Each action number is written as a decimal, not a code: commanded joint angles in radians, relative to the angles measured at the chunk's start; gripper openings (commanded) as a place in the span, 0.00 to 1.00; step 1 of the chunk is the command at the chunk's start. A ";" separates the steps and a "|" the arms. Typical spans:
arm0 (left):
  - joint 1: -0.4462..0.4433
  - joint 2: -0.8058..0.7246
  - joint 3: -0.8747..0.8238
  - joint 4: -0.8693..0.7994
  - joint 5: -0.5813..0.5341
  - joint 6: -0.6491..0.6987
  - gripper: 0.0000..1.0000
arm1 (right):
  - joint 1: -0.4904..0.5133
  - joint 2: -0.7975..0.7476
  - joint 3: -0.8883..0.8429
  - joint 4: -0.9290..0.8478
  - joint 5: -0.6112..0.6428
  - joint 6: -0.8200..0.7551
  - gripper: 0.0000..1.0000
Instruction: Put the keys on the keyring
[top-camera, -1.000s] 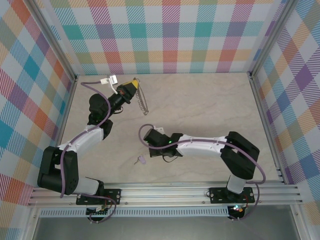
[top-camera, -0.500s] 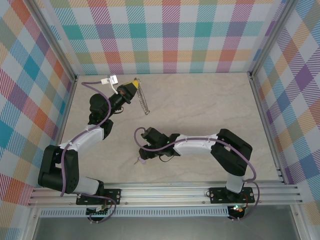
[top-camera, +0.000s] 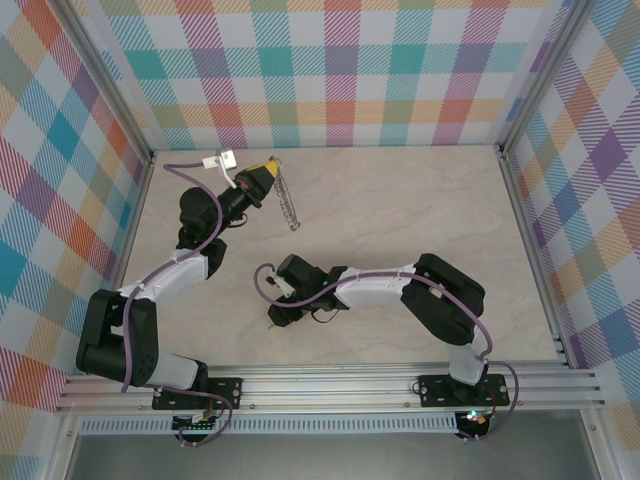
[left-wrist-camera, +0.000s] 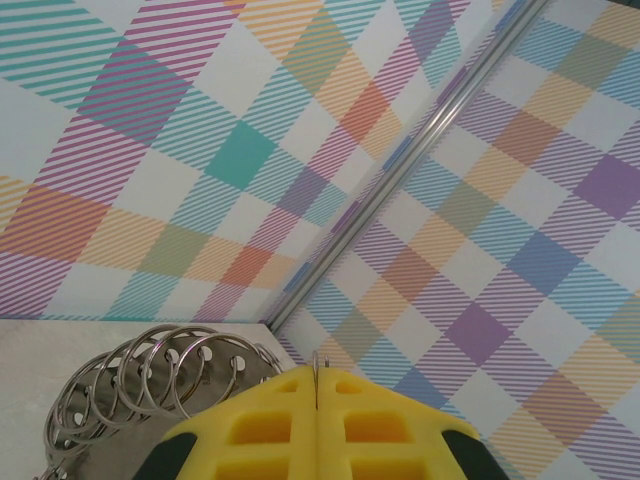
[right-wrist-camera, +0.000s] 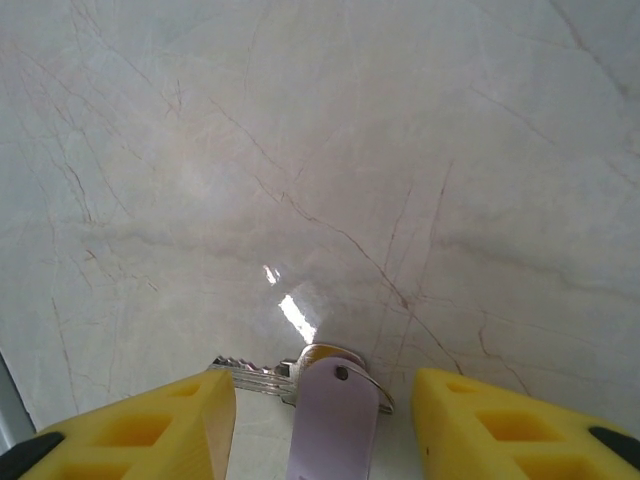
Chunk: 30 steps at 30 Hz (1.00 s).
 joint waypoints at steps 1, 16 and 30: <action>0.019 -0.002 0.014 0.059 0.010 0.008 0.00 | 0.005 0.032 0.035 0.009 -0.040 -0.039 0.49; 0.019 -0.002 0.016 0.056 0.009 0.009 0.00 | -0.025 0.013 -0.029 0.039 -0.054 -0.012 0.39; 0.019 -0.001 0.015 0.058 0.008 0.006 0.00 | -0.053 -0.028 -0.083 0.053 -0.045 0.001 0.02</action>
